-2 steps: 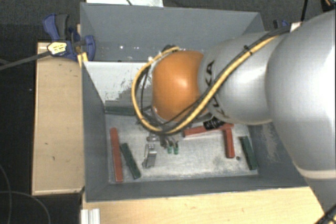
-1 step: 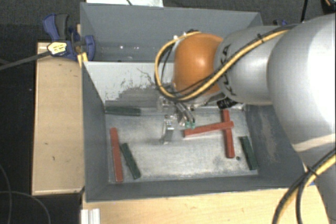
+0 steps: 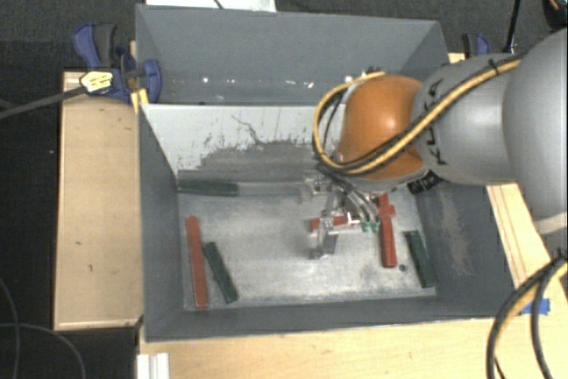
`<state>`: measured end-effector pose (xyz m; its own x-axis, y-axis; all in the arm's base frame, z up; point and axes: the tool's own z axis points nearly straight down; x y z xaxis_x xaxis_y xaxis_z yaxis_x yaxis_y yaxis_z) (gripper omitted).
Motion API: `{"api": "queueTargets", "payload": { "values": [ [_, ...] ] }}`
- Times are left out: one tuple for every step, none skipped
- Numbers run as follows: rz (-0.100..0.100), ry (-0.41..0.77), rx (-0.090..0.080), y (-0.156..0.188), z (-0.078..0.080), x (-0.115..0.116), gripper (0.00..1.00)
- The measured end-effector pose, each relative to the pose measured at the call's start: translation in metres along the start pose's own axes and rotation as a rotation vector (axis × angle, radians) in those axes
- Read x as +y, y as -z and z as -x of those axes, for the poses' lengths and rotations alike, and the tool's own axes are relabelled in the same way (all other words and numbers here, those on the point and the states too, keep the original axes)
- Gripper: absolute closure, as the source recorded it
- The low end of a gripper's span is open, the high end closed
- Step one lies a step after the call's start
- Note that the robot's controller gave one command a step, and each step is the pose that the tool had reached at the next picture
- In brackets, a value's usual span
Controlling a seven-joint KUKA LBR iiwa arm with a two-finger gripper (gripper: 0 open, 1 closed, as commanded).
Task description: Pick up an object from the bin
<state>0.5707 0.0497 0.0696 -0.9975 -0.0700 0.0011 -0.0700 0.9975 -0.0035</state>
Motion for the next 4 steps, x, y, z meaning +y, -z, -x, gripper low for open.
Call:
{"api": "queueTargets", "payload": {
  "values": [
    [0.002,0.055,0.000,0.0007,-0.0042,-0.0472,0.00],
    [0.004,0.053,0.000,0.0008,-0.0039,-0.0434,1.00],
    [0.005,0.050,0.000,0.0008,-0.0039,-0.0434,0.00],
    [0.005,0.046,0.000,0.0007,-0.0040,-0.0433,1.00]
  ]
}}
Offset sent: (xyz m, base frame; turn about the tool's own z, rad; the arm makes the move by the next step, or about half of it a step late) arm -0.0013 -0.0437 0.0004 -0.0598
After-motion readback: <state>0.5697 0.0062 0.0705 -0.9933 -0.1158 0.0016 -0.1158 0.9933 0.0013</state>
